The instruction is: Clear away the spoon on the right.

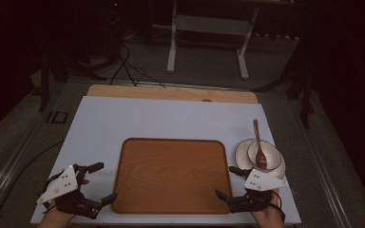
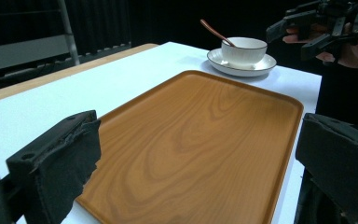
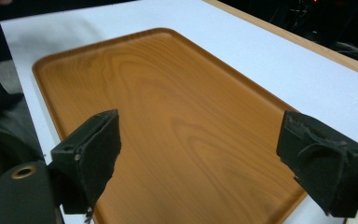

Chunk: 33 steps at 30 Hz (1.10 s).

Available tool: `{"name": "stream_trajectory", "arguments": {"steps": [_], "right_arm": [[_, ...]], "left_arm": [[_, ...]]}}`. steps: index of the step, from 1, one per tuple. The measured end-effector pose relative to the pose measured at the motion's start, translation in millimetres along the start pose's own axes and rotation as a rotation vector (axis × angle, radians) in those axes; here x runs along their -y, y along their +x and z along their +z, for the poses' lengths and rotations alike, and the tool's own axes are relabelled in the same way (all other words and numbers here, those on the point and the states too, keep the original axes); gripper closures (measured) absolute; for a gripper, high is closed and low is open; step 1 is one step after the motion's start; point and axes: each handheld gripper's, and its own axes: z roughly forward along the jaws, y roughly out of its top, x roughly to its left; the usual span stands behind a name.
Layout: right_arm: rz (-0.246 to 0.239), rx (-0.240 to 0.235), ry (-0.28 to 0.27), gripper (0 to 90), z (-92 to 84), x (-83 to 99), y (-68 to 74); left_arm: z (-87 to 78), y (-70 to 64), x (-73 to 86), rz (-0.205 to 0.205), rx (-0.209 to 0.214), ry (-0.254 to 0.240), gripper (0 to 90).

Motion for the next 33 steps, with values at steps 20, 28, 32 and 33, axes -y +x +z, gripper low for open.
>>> {"name": "stream_trajectory", "arguments": {"steps": [20, 28, 32, 33], "right_arm": [[-0.011, -0.066, -0.032, 11.0, -14.9, -27.8, 12.7], [-0.033, -0.013, -0.074, 11.0, -25.7, -47.7, 8.4], [-0.053, 0.018, -0.089, 11.0, -32.4, -62.7, -0.6], [-0.058, 0.029, -0.095, 11.0, -33.8, -65.5, -2.6]], "left_arm": [[1.7, -4.2, -0.3, 0.011, 0.041, 0.0, 1.1], [1.3, -5.0, -0.7, 0.01, 0.05, -0.004, 1.1], [2.3, -4.9, -0.4, 0.011, 0.052, 0.0, 1.1], [2.3, -4.9, -0.4, 0.011, 0.052, 0.0, 1.1]]}}
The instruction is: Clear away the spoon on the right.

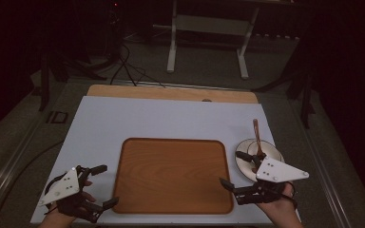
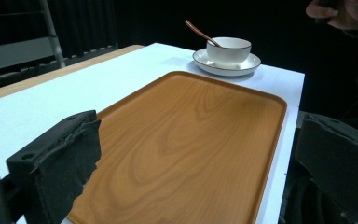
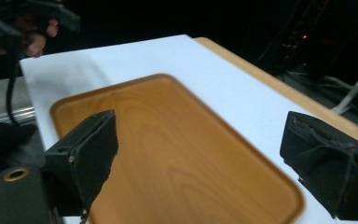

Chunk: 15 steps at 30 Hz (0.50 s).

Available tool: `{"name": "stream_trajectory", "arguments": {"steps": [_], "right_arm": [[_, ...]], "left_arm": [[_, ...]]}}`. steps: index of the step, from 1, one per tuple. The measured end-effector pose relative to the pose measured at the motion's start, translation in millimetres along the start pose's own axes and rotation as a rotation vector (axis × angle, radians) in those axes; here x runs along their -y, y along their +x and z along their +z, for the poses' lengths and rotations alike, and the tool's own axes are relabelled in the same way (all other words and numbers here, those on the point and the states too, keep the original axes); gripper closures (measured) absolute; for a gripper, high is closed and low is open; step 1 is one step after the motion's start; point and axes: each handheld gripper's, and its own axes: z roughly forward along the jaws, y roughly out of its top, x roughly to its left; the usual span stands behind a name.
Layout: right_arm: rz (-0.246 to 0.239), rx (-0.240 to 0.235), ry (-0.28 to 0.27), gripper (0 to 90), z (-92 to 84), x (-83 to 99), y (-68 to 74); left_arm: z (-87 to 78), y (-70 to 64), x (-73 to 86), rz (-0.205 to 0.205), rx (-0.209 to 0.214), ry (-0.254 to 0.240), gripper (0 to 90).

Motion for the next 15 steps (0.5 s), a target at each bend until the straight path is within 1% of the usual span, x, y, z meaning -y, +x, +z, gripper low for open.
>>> {"name": "stream_trajectory", "arguments": {"steps": [2, 3, 5, 6, 7, 8, 9, 10, 12, 13, 14, 15], "right_arm": [[-0.003, 0.0, -0.002, 11.1, -0.8, -2.7, -2.5], [-0.01, 0.019, -0.006, 11.2, -2.1, -7.4, -7.3], [-0.013, 0.034, -0.011, 11.2, -3.0, -11.4, -12.8], [-0.013, 0.034, -0.011, 11.2, -3.0, -11.4, -12.8], [-0.008, 0.044, -0.01, 11.2, -3.7, -14.6, -18.4], [-0.012, 0.055, -0.012, 11.3, -4.1, -15.9, -21.1], [-0.012, 0.055, -0.012, 11.3, -4.1, -15.9, -21.1], [-0.006, 0.066, -0.008, 11.3, -4.6, -18.0, -27.4], [0.006, 0.08, -0.006, 11.4, -4.7, -19.2, -34.1], [0.006, 0.08, -0.006, 11.4, -4.7, -19.2, -34.1], [0.014, 0.098, -0.006, 11.3, -4.7, -19.4, -41.1], [0.017, 0.107, -0.003, 11.4, -4.7, -19.2, -44.6]], "left_arm": [[-0.1, -0.1, 0.0, 0.0, 0.0, 0.0, 1.1], [-0.3, -0.2, 0.1, 0.002, 0.0, 0.001, 1.1], [-0.3, -0.4, 0.0, 0.003, -0.002, 0.003, 1.1], [-0.3, -0.4, 0.0, 0.003, -0.002, 0.003, 1.1], [-0.3, -0.5, -0.1, 0.003, 0.0, 0.002, 1.1], [-0.2, -0.6, -0.1, 0.004, 0.0, 0.002, 1.1], [-0.2, -0.6, -0.1, 0.004, 0.0, 0.002, 1.1], [0.0, -0.7, -0.1, 0.004, 0.001, 0.002, 1.1], [0.2, -0.8, -0.1, 0.005, 0.001, 0.004, 1.1], [0.2, -0.8, -0.1, 0.005, 0.001, 0.004, 1.1], [0.3, -0.8, -0.1, 0.006, 0.001, 0.003, 1.1], [0.3, -0.8, -0.1, 0.006, 0.001, 0.003, 1.1]]}}
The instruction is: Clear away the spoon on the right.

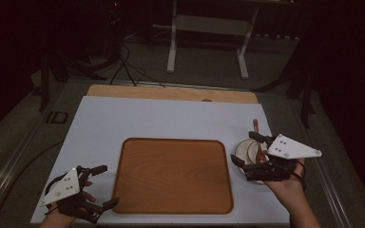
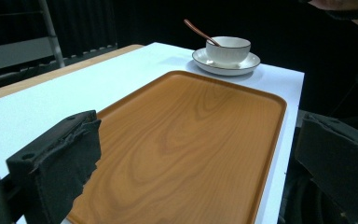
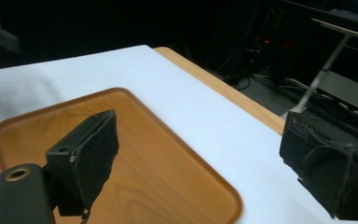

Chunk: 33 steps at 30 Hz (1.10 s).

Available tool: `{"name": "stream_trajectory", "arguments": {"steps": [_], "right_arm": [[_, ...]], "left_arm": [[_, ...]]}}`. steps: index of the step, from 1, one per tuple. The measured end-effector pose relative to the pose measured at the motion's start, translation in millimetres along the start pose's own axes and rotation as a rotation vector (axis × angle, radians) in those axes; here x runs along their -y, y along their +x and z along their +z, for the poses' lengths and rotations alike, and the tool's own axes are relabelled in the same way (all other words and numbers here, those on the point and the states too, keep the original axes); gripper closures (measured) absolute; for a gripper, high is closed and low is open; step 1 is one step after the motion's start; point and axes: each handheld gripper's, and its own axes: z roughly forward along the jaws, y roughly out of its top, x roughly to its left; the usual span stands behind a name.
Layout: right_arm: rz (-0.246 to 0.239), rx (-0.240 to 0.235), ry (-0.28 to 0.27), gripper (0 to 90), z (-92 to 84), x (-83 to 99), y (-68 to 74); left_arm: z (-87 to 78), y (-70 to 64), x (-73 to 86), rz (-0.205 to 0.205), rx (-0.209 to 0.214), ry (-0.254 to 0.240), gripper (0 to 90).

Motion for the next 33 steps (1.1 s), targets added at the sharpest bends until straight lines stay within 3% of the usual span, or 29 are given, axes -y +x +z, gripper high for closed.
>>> {"name": "stream_trajectory", "arguments": {"steps": [5, 19, 22, 33], "right_arm": [[0.018, 0.046, 0.017, 12.8, 3.1, 3.2, -16.5], [0.129, 0.179, 0.084, 14.2, 15.4, 24.5, -63.0], [0.181, 0.222, 0.112, 15.7, 20.7, 34.9, -77.8], [0.301, 0.344, 0.186, 28.4, 37.3, 67.2, -107.3]], "left_arm": [[0.3, 0.0, 0.2, 0.0, -0.001, 0.002, 1.1], [1.0, -0.3, 0.3, 0.005, -0.003, 0.007, 1.1], [1.0, -0.4, 0.4, 0.006, -0.003, 0.008, 1.1], [1.6, -0.6, 0.9, 0.008, -0.006, 0.013, 1.1]]}}
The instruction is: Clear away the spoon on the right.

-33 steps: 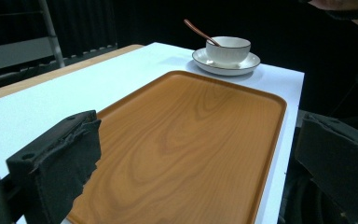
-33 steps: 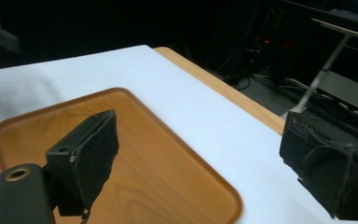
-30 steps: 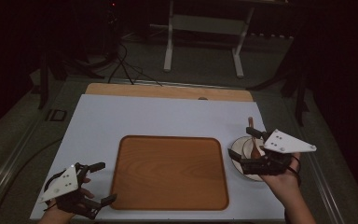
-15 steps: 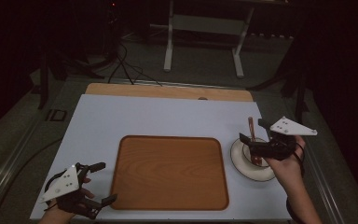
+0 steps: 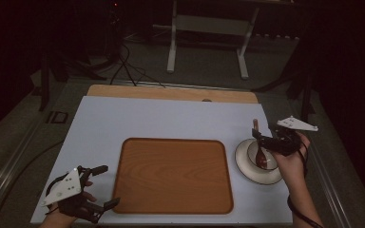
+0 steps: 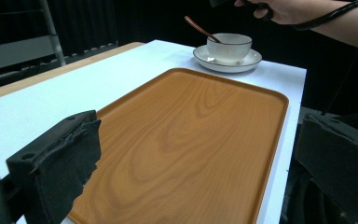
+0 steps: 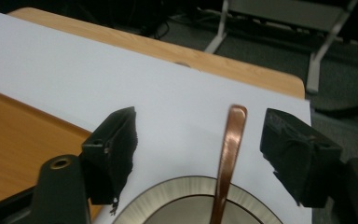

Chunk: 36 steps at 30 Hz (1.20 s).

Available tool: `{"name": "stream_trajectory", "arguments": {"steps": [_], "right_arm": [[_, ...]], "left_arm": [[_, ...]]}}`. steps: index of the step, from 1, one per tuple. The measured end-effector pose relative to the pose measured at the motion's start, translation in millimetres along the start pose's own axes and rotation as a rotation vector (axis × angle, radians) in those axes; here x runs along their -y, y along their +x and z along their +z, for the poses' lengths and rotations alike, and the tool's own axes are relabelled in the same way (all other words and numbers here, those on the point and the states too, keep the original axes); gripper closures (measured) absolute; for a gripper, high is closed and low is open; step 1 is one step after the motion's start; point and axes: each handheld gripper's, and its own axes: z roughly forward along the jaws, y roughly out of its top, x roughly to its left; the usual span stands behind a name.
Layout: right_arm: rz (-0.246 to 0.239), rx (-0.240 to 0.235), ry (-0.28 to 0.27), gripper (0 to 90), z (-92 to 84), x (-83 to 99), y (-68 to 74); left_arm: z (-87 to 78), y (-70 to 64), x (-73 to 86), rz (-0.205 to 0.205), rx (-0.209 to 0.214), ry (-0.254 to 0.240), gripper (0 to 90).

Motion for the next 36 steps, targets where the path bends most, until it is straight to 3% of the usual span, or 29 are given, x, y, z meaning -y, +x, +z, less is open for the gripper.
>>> {"name": "stream_trajectory", "arguments": {"steps": [5, 12, 19, 24, 30, 36], "right_arm": [[0.047, 0.015, 0.039, 33.5, 15.8, 6.1, -9.1], [0.068, 0.066, 0.12, 39.0, 36.6, 12.9, -16.6], [0.109, 0.065, 0.169, 46.2, 53.3, 18.2, -20.6], [0.121, 0.071, 0.195, 53.9, 59.5, 20.6, -19.6], [0.115, 0.092, 0.216, 69.4, 60.7, 19.4, -19.4], [0.144, 0.065, 0.224, 76.7, 60.0, 18.2, -20.7]], "left_arm": [[-0.3, 0.5, 0.1, 0.0, -0.001, -0.002, 1.1], [0.1, 0.5, 0.3, 0.0, 0.0, 0.001, 1.1], [0.3, 0.4, 0.5, -0.002, -0.003, 0.003, 1.1], [0.2, 0.4, 0.7, 0.0, -0.003, 0.004, 1.1], [0.3, 0.4, 0.9, -0.001, -0.001, 0.007, 1.1], [0.5, 0.4, 0.9, -0.002, 0.0, 0.006, 1.1]]}}
